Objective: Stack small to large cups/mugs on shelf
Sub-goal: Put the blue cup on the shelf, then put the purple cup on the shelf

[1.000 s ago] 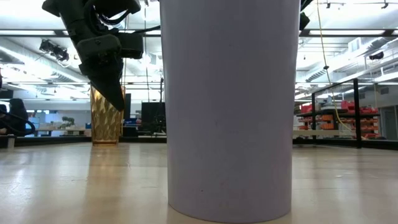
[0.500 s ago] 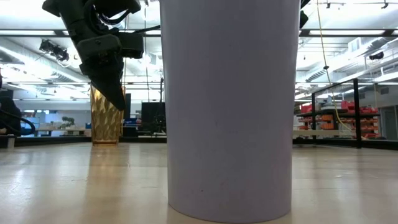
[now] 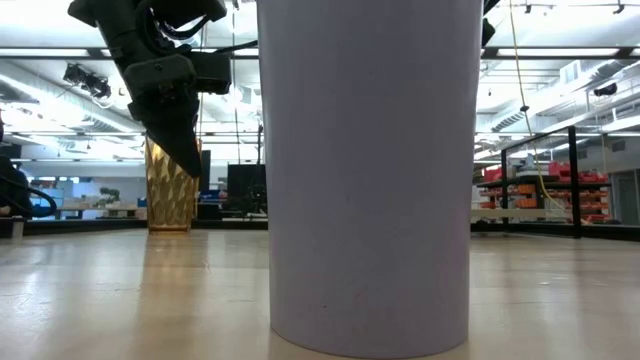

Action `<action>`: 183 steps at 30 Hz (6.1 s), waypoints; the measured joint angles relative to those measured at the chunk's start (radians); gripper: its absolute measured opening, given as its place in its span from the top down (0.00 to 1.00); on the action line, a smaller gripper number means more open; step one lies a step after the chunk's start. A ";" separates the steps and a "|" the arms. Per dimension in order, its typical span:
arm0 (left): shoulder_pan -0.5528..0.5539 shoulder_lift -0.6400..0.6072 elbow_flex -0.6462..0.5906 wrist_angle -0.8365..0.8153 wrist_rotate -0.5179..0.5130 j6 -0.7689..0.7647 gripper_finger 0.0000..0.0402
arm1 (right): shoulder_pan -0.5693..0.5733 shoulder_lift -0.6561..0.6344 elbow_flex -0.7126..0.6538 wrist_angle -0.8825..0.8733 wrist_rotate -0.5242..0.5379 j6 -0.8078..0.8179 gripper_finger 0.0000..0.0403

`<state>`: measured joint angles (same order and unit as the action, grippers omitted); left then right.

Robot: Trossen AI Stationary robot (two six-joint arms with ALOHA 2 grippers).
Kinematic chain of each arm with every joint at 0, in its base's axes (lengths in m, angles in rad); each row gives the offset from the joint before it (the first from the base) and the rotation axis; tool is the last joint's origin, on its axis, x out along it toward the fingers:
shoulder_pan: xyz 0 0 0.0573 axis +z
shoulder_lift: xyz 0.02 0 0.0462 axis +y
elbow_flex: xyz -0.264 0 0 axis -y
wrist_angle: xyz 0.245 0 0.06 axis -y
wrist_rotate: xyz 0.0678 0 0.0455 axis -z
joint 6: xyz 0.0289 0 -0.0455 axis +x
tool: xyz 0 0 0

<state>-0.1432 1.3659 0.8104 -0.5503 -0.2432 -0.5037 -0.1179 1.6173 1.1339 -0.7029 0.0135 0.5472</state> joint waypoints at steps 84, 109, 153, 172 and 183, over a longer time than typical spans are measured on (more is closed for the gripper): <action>-0.002 0.003 0.000 0.042 -0.026 0.044 0.87 | -0.896 -0.271 0.032 -0.377 0.037 -0.360 0.99; -0.002 0.002 0.000 0.042 -0.026 0.044 0.89 | -0.887 -0.262 -0.001 -0.347 0.077 -0.341 0.99; -0.001 0.002 0.000 0.042 -0.026 0.044 0.90 | -0.887 -0.314 0.007 -0.341 0.059 -0.311 0.77; -0.001 0.002 0.000 0.069 -0.026 0.044 0.90 | -0.813 -0.657 0.007 -0.426 -0.408 -0.177 0.77; -0.001 0.002 0.000 0.074 -0.026 0.039 0.93 | -0.375 -0.812 0.005 -0.418 -0.371 0.048 0.77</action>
<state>-0.1444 1.3678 0.8104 -0.4764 -0.2691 -0.4652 -0.4934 0.8055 1.1387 -1.1208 -0.3577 0.5955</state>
